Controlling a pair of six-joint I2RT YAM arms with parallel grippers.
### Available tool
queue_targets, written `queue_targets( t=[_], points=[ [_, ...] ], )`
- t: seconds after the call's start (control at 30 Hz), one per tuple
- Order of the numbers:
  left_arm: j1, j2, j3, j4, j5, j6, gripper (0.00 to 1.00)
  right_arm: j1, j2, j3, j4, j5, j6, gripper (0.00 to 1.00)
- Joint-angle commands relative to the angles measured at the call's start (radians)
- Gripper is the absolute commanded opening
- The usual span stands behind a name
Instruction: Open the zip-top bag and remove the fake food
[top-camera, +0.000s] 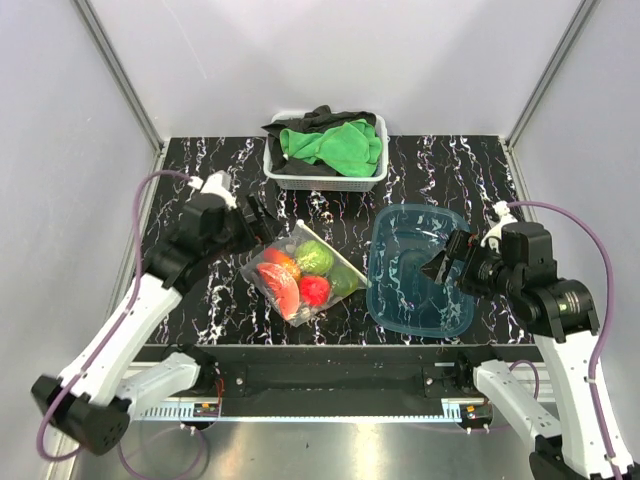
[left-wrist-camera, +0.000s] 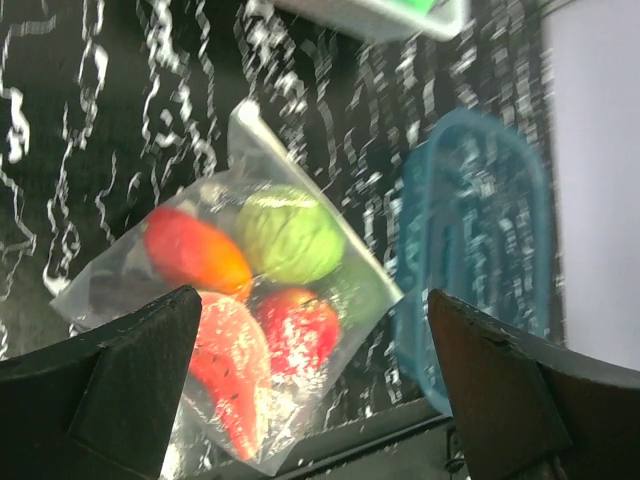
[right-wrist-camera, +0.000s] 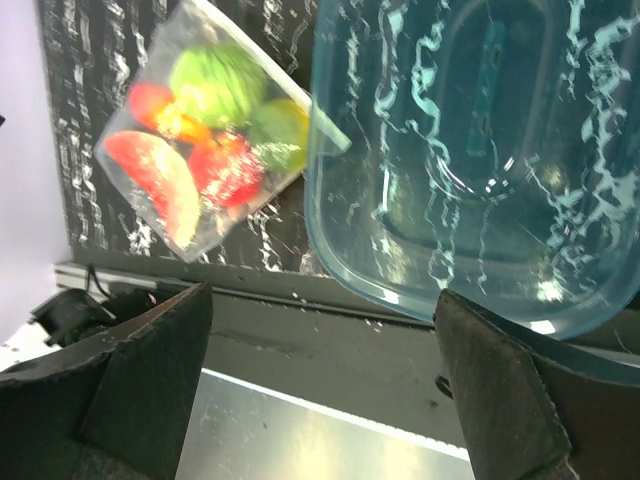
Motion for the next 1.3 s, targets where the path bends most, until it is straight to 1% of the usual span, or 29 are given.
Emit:
queue_targets(
  t=[0.0, 0.07, 0.1, 0.13, 0.2, 0.27, 0.3, 0.37, 0.47, 0.5, 0.53, 0.57, 0.6, 0.63, 0.67, 0.7, 0.77, 0.93, 0.97, 1.0, 1.03, 1.07, 1.1, 1.13, 1.2, 1.23, 1.27],
  points=[
    [0.042, 0.119, 0.055, -0.036, 0.098, 0.005, 0.99, -0.005, 0.030, 0.037, -0.049, 0.020, -0.052, 1.00],
    [0.062, 0.179, 0.076, -0.036, 0.169, 0.030, 0.99, -0.003, 0.038, 0.047, -0.058, 0.031, -0.066, 1.00],
    [0.090, 0.252, 0.089, -0.038, 0.195, 0.047, 0.99, -0.005, 0.041, 0.045, -0.060, 0.034, -0.070, 1.00],
    [0.107, 0.289, 0.105, -0.041, 0.256, 0.085, 0.99, -0.003, 0.042, 0.041, -0.058, 0.034, -0.075, 1.00],
    [0.148, 0.398, 0.159, -0.049, 0.322, 0.119, 0.99, -0.005, 0.061, 0.040, -0.053, 0.034, -0.080, 1.00],
    [0.174, 0.469, 0.199, -0.049, 0.357, 0.173, 0.99, -0.005, 0.091, 0.045, -0.055, 0.013, -0.086, 1.00],
    [0.196, 0.533, 0.243, -0.049, 0.364, 0.211, 0.99, -0.005, 0.102, 0.050, -0.053, 0.005, -0.090, 1.00],
    [0.217, 0.599, 0.289, -0.046, 0.374, 0.253, 0.99, -0.005, 0.133, 0.051, -0.046, -0.026, -0.101, 1.00],
    [0.257, 0.774, 0.388, -0.030, 0.494, 0.319, 0.99, -0.005, 0.174, 0.057, -0.026, -0.072, -0.127, 1.00],
    [0.271, 0.818, 0.446, -0.030, 0.581, 0.343, 0.99, -0.005, 0.183, 0.066, -0.021, -0.084, -0.133, 1.00],
    [0.276, 0.907, 0.472, -0.032, 0.618, 0.351, 0.98, -0.005, 0.203, 0.071, -0.017, -0.099, -0.139, 1.00],
    [0.279, 0.943, 0.495, -0.033, 0.656, 0.356, 0.97, -0.005, 0.214, 0.076, -0.008, -0.104, -0.149, 1.00],
    [0.279, 0.977, 0.541, -0.033, 0.730, 0.368, 0.96, -0.005, 0.222, 0.085, -0.001, -0.110, -0.153, 1.00],
    [0.279, 1.015, 0.561, -0.033, 0.758, 0.373, 0.95, -0.005, 0.242, 0.091, 0.003, -0.118, -0.165, 1.00],
    [0.279, 1.070, 0.578, -0.033, 0.781, 0.373, 0.91, -0.003, 0.251, 0.096, 0.009, -0.118, -0.169, 1.00],
    [0.280, 1.096, 0.592, -0.033, 0.830, 0.371, 0.88, -0.005, 0.272, 0.108, 0.012, -0.119, -0.170, 1.00],
    [0.279, 1.130, 0.610, -0.035, 0.848, 0.374, 0.84, -0.005, 0.289, 0.120, 0.014, -0.122, -0.185, 1.00],
    [0.279, 1.150, 0.571, -0.029, 0.885, 0.386, 0.80, -0.005, 0.325, 0.114, 0.042, -0.142, -0.187, 1.00],
    [0.279, 1.156, 0.563, -0.029, 0.890, 0.393, 0.78, -0.005, 0.328, 0.103, 0.046, -0.148, -0.187, 1.00],
    [0.279, 1.162, 0.558, -0.029, 0.890, 0.394, 0.68, -0.006, 0.331, 0.099, 0.051, -0.154, -0.185, 1.00],
    [0.279, 1.167, 0.552, -0.029, 0.894, 0.396, 0.63, -0.005, 0.332, 0.096, 0.057, -0.159, -0.182, 1.00],
    [0.279, 1.170, 0.544, -0.020, 0.910, 0.394, 0.56, -0.005, 0.337, 0.091, 0.060, -0.161, -0.182, 1.00],
    [0.279, 1.166, 0.538, -0.015, 0.913, 0.393, 0.45, -0.005, 0.341, 0.091, 0.062, -0.168, -0.182, 1.00],
    [0.279, 1.161, 0.534, -0.006, 0.913, 0.390, 0.40, -0.005, 0.343, 0.090, 0.066, -0.173, -0.182, 1.00],
    [0.279, 1.143, 0.518, -0.001, 0.913, 0.390, 0.33, -0.005, 0.346, 0.088, 0.075, -0.185, -0.185, 1.00],
    [0.279, 1.137, 0.514, 0.002, 0.917, 0.388, 0.25, -0.005, 0.349, 0.088, 0.085, -0.188, -0.188, 1.00],
    [0.279, 1.132, 0.509, 0.007, 0.930, 0.385, 0.22, -0.005, 0.349, 0.085, 0.092, -0.193, -0.189, 1.00]
  ],
)
